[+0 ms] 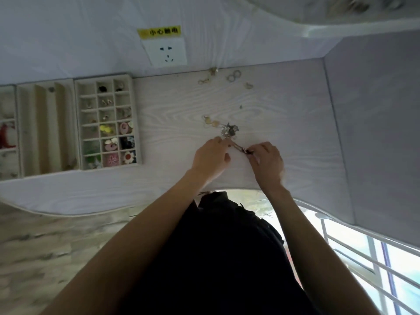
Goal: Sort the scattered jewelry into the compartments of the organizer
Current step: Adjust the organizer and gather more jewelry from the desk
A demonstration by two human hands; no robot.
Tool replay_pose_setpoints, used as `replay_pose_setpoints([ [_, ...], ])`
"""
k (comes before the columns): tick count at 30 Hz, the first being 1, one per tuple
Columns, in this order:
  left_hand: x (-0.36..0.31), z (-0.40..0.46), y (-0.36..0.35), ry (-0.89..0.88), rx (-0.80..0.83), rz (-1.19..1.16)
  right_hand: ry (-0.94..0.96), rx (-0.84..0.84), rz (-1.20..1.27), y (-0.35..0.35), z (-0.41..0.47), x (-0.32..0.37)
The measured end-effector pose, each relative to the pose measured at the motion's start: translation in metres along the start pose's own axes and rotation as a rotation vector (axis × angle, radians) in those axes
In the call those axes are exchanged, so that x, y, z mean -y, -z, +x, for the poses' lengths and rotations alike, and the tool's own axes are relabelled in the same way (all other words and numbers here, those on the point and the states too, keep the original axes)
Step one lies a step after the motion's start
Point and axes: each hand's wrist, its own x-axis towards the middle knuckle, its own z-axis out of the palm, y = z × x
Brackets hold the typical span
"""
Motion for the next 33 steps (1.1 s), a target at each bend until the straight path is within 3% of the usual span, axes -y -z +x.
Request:
replay_pose_setpoints([
  [5, -0.002, -0.014, -0.002, 0.132, -0.145, -0.299, -0.128, 0.019, 0.158, -0.002, -0.01, 0.003],
  [8, -0.015, -0.018, -0.012, 0.248, -0.019, -0.504, -0.16, 0.048, 0.224, -0.003, -0.015, 0.006],
  [10, -0.025, -0.016, -0.018, 0.383, 0.052, -0.782, -0.137, 0.042, 0.241, -0.003, -0.017, 0.005],
  [13, -0.033, -0.014, -0.023, 0.515, -0.04, -0.986, -0.074, 0.063, 0.273, -0.002, -0.02, 0.005],
  [18, -0.024, -0.023, -0.015, 0.468, -0.104, -0.85, 0.069, 0.02, 0.277, 0.003, -0.013, 0.004],
  [21, -0.017, -0.036, 0.003, 0.236, -0.121, -0.558, 0.203, 0.257, 0.203, 0.005, 0.004, 0.012],
  [23, -0.009, -0.047, 0.02, 0.172, -0.196, -0.516, 0.286, 0.382, 0.199, 0.001, 0.016, 0.029],
  [25, 0.006, -0.057, 0.035, 0.209, -0.275, -0.576, 0.282, 0.487, 0.322, 0.003, 0.026, 0.044],
  [27, 0.039, -0.074, 0.052, 0.319, -0.392, -0.588, 0.163, 0.64, 0.57, 0.007, 0.032, 0.071],
  [30, 0.074, -0.093, 0.065, 0.431, -0.457, -0.555, 0.059, 0.639, 0.818, 0.014, 0.041, 0.079],
  [33, 0.107, -0.124, 0.08, 0.495, -0.531, -0.489, 0.075, 0.612, 0.809, 0.008, 0.05, 0.107],
])
